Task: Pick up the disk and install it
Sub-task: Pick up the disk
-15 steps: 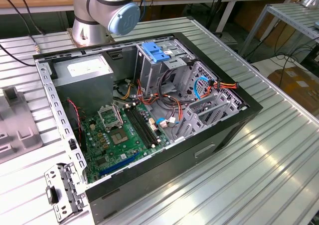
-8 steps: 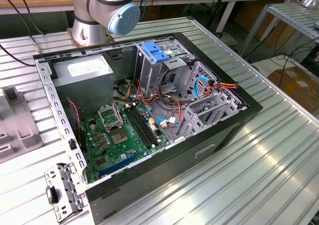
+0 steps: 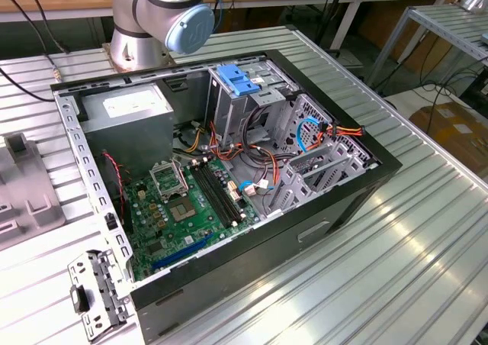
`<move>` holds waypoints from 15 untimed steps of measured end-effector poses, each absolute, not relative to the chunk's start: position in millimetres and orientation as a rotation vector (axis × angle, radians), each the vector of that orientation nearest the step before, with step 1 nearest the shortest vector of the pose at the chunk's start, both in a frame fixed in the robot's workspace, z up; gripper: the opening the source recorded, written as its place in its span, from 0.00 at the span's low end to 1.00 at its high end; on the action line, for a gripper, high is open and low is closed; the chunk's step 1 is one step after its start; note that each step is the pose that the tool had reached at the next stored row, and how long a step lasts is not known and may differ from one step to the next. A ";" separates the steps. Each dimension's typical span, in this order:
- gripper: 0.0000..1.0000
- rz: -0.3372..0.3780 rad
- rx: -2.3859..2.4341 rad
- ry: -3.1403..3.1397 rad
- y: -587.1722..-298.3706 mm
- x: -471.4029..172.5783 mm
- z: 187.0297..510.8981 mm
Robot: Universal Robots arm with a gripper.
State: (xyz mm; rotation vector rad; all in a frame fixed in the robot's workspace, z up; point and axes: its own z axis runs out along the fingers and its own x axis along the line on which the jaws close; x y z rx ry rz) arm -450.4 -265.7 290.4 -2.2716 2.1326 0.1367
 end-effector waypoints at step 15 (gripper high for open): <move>0.37 0.140 -2.270 2.130 -265.7 -450.4 290.7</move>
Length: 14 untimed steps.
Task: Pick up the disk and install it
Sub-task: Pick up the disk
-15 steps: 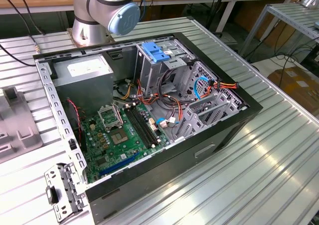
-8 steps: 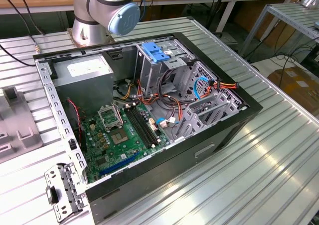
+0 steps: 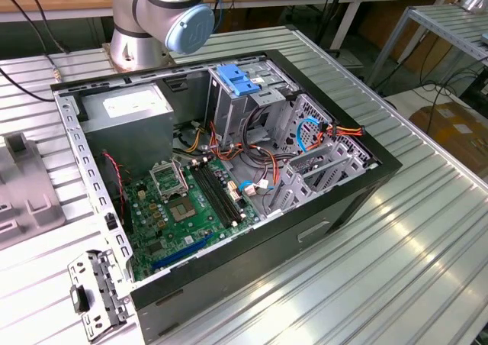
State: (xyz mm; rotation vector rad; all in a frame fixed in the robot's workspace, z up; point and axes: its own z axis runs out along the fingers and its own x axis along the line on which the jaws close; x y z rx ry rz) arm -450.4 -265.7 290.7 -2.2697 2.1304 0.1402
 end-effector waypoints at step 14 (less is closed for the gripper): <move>0.37 0.144 -2.268 2.129 -265.7 -450.4 298.5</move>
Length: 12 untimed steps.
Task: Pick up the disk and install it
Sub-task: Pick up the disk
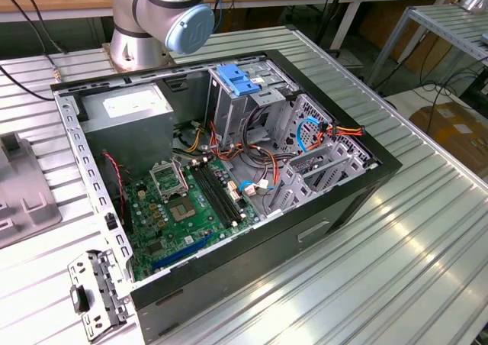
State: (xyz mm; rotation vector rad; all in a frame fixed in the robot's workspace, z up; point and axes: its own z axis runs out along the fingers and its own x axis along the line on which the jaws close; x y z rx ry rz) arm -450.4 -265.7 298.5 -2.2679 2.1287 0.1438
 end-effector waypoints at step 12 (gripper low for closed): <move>0.37 0.144 -2.268 2.129 -264.1 -450.4 303.1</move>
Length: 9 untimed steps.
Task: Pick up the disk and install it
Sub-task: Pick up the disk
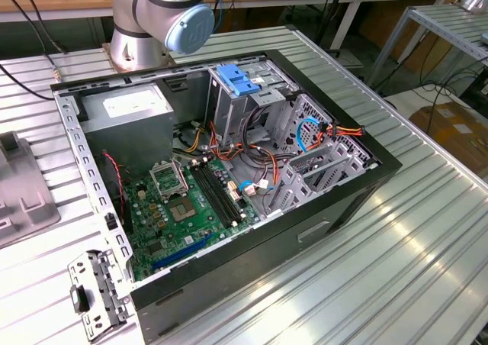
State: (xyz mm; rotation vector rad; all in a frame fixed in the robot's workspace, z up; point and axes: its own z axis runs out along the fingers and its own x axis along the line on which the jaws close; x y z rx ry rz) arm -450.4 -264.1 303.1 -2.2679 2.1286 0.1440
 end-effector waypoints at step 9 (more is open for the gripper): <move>0.37 0.144 -2.268 2.129 -263.8 -450.4 311.1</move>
